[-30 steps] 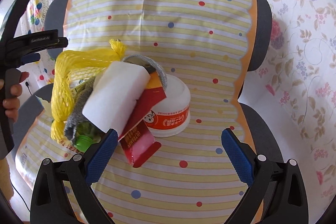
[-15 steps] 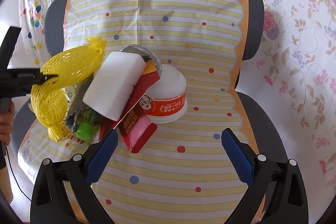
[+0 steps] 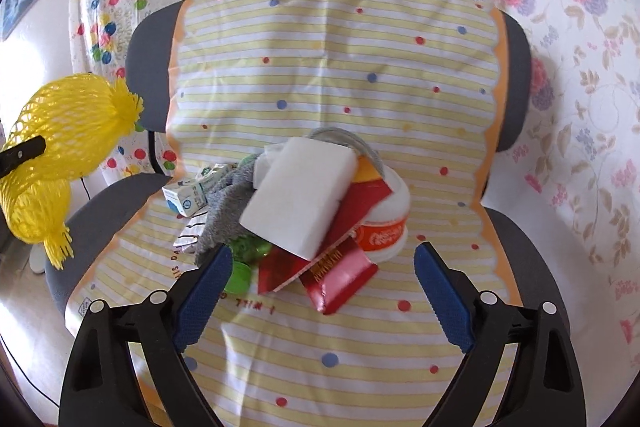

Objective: Collect trash
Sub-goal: 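Grasp the yellow mesh net with the left tool while the right tool grasps the white sponge, then carry the white sponge to the pink bin and open the right tool, then carry the yellow mesh net over the bin and open the left tool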

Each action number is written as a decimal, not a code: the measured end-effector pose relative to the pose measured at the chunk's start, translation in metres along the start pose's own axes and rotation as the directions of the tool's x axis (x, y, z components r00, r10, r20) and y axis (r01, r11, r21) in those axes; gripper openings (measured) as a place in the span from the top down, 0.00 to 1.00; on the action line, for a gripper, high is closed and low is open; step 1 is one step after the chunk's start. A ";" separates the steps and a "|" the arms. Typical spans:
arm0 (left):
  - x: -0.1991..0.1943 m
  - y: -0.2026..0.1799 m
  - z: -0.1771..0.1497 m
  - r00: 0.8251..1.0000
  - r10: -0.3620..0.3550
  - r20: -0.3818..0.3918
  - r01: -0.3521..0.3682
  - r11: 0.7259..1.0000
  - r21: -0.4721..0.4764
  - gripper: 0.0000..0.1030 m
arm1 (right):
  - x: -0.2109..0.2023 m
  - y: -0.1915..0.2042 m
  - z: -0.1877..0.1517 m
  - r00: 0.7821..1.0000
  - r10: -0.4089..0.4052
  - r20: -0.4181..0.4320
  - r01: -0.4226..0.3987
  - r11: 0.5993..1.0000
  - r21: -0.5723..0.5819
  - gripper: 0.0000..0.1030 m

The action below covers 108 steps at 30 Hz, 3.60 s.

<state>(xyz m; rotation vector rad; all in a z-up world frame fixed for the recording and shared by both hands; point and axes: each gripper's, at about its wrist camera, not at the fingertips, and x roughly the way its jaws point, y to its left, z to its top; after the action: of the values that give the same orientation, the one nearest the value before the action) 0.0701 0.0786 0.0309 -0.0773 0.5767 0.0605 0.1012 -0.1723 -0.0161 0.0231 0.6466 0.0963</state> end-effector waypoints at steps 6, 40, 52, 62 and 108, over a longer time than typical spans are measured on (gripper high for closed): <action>0.028 0.005 -0.030 0.997 -0.007 -0.071 0.007 1.000 -0.001 0.90 | 0.038 0.022 0.011 0.999 -0.026 -0.048 0.026 1.000 0.007 0.23; -0.071 -0.089 -0.041 0.954 -0.299 0.035 0.290 0.944 0.155 0.90 | -0.106 -0.022 -0.015 0.993 -0.041 0.108 0.033 0.997 0.073 0.30; -0.072 -0.214 -0.138 0.780 -0.601 -0.173 0.625 0.742 0.242 0.90 | -0.169 -0.115 -0.171 0.959 -0.265 -0.102 0.282 0.932 0.228 0.28; -0.065 -0.258 -0.185 0.734 -0.610 -0.297 0.678 0.681 0.277 0.90 | -0.143 -0.172 -0.269 0.894 -0.315 -0.318 0.421 0.836 0.354 0.16; -0.043 -0.412 -0.258 0.613 -0.514 -0.600 0.787 0.467 0.404 0.39 | -0.241 -0.245 -0.252 0.880 -0.449 -0.157 0.459 0.716 0.526 0.16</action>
<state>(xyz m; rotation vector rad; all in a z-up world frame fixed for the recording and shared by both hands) -0.0737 -0.3562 -0.1384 0.3792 0.9247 -0.9847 -0.2217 -0.4416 -0.0848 0.4239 0.6646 -0.5811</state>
